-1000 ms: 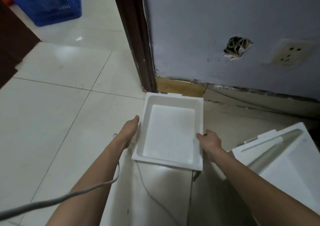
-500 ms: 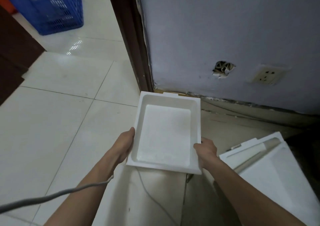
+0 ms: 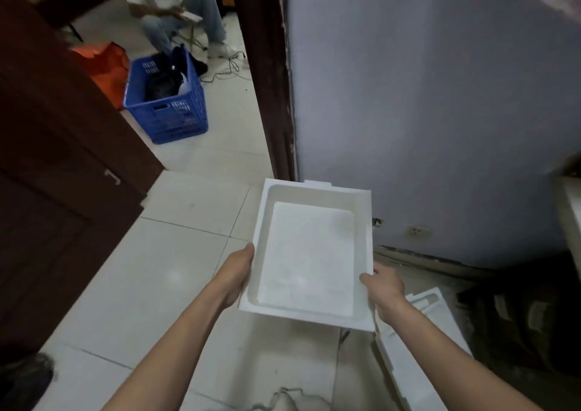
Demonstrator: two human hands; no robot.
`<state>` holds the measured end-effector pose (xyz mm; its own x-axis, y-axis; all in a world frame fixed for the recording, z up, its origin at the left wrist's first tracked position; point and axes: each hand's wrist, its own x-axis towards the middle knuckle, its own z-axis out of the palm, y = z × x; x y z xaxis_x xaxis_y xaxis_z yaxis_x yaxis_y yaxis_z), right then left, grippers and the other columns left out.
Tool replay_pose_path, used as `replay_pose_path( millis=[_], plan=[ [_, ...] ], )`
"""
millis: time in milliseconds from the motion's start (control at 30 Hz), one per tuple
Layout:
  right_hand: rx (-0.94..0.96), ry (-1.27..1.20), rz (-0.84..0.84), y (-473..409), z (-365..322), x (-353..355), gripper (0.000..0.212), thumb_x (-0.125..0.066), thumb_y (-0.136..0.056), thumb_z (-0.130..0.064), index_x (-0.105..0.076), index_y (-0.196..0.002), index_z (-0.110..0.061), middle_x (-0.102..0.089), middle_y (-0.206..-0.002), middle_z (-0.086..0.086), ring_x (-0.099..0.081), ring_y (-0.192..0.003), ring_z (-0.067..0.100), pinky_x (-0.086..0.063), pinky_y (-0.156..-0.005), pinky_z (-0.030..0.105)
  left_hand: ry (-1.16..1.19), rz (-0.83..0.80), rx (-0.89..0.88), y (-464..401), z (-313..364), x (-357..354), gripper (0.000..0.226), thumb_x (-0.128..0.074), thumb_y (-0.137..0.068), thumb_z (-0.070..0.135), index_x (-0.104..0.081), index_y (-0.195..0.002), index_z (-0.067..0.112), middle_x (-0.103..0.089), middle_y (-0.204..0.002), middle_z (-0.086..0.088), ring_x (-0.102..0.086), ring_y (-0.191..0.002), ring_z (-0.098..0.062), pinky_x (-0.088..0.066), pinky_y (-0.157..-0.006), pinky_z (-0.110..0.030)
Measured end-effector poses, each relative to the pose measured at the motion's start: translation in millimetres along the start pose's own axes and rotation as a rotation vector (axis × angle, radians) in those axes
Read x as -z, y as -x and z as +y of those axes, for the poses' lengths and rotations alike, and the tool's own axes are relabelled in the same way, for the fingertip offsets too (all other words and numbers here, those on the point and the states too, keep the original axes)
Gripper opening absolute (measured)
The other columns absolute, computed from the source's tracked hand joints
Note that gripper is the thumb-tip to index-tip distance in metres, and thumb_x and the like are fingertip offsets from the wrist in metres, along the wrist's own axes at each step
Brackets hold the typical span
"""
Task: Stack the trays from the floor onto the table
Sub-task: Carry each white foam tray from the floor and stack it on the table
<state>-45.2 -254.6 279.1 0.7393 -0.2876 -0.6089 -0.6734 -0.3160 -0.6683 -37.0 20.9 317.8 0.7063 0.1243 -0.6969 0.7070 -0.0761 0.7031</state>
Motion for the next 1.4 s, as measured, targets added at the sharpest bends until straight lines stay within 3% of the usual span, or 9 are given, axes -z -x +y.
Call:
replay_pose_path(
  millis=[267,400,500,667,867,1000,1067,1167,1400],
  plan=[
    [0.166,0.057,0.015,190.3,-119.7,161.8,0.026,-0.049,-0.083,-0.005,-0.072,-0.092,-0.012,-0.074,-0.094,0.007,-0.067,-0.083,0.027,-0.055,-0.074,0.033,0.096,-0.021,-0.1,220.0,121.4,-9.6,0.046,-0.034,-0.107,0.038,-0.071,-0.112,0.011,-0.077,-0.105,-0.007,-0.074,-0.096,-0.024,-0.055,-0.084,-0.037],
    [0.22,0.038,0.055,251.1,-147.9,236.3,0.023,-0.054,-0.085,-0.009,-0.073,-0.096,-0.015,-0.073,-0.098,0.006,-0.067,-0.085,0.025,-0.053,-0.069,0.026,0.122,0.003,-0.206,301.1,168.3,-38.1,0.039,-0.038,-0.107,0.033,-0.071,-0.098,0.014,-0.077,-0.096,-0.006,-0.072,-0.083,-0.019,-0.055,-0.073,-0.034],
    [0.247,-0.04,0.085,289.1,-143.1,288.2,0.022,-0.055,-0.087,-0.008,-0.072,-0.1,-0.015,-0.071,-0.097,0.003,-0.064,-0.076,0.018,-0.047,-0.056,0.021,0.121,-0.004,-0.258,347.4,188.6,-70.1,0.033,-0.041,-0.106,0.033,-0.068,-0.096,0.015,-0.074,-0.094,-0.003,-0.069,-0.084,-0.018,-0.053,-0.071,-0.033],
    [0.272,-0.119,0.098,321.5,-105.4,350.7,0.024,-0.057,-0.086,-0.012,-0.071,-0.105,-0.016,-0.072,-0.102,0.003,-0.068,-0.088,0.023,-0.053,-0.068,0.028,0.052,-0.132,-0.347,383.5,196.4,-121.9,0.019,-0.054,-0.101,0.02,-0.069,-0.103,0.01,-0.079,-0.085,-0.004,-0.075,-0.072,-0.019,-0.06,-0.06,-0.033],
    [0.234,-0.145,0.132,352.9,-35.0,426.6,0.011,-0.06,-0.077,-0.014,-0.07,-0.077,-0.015,-0.07,-0.073,-0.003,-0.063,-0.067,0.02,-0.048,-0.059,0.027,-0.254,-0.165,-0.465,389.0,175.0,-196.6,0.028,-0.059,-0.085,-0.01,-0.071,-0.107,0.004,-0.077,-0.096,-0.013,-0.074,-0.079,-0.027,-0.059,-0.066,-0.033],
    [0.219,-0.199,0.159,357.5,-6.4,469.7,0.013,-0.066,-0.079,-0.021,-0.074,-0.088,-0.016,-0.076,-0.087,-0.002,-0.072,-0.085,0.022,-0.059,-0.085,0.042,-0.31,-0.217,-0.458,390.7,178.5,-247.0,0.026,-0.052,-0.084,-0.013,-0.071,-0.094,0.002,-0.075,-0.088,-0.015,-0.07,-0.065,-0.023,-0.056,-0.059,-0.029],
    [0.209,-0.208,0.185,363.1,1.5,488.5,0.03,-0.067,-0.08,-0.022,-0.069,-0.11,-0.018,-0.075,-0.092,-0.006,-0.071,-0.089,0.017,-0.057,-0.088,0.04,-0.356,-0.274,-0.473,387.9,184.9,-266.5,0.027,-0.052,-0.083,-0.012,-0.072,-0.094,0.003,-0.075,-0.091,-0.018,-0.071,-0.068,-0.025,-0.056,-0.061,-0.032],
    [0.195,-0.154,0.326,373.3,4.9,524.2,0.076,-0.068,-0.083,-0.026,-0.031,-0.148,-0.018,-0.062,-0.126,0.002,-0.059,-0.116,0.023,-0.047,-0.092,0.03,-0.476,-0.363,-0.518,387.9,200.3,-292.2,0.03,-0.051,-0.084,-0.01,-0.073,-0.096,0.006,-0.077,-0.092,-0.016,-0.072,-0.073,-0.028,-0.058,-0.066,-0.037],
    [0.238,0.076,0.516,365.7,-12.0,603.1,0.077,-0.069,-0.084,-0.03,-0.032,-0.149,-0.013,-0.047,-0.145,0.011,-0.046,-0.131,0.029,-0.043,-0.099,0.036,-0.713,-0.519,-0.652,390.1,242.7,-330.2,0.036,-0.054,-0.078,-0.001,-0.075,-0.1,0.017,-0.077,-0.099,-0.01,-0.074,-0.093,-0.032,-0.057,-0.087,-0.055]
  ],
)
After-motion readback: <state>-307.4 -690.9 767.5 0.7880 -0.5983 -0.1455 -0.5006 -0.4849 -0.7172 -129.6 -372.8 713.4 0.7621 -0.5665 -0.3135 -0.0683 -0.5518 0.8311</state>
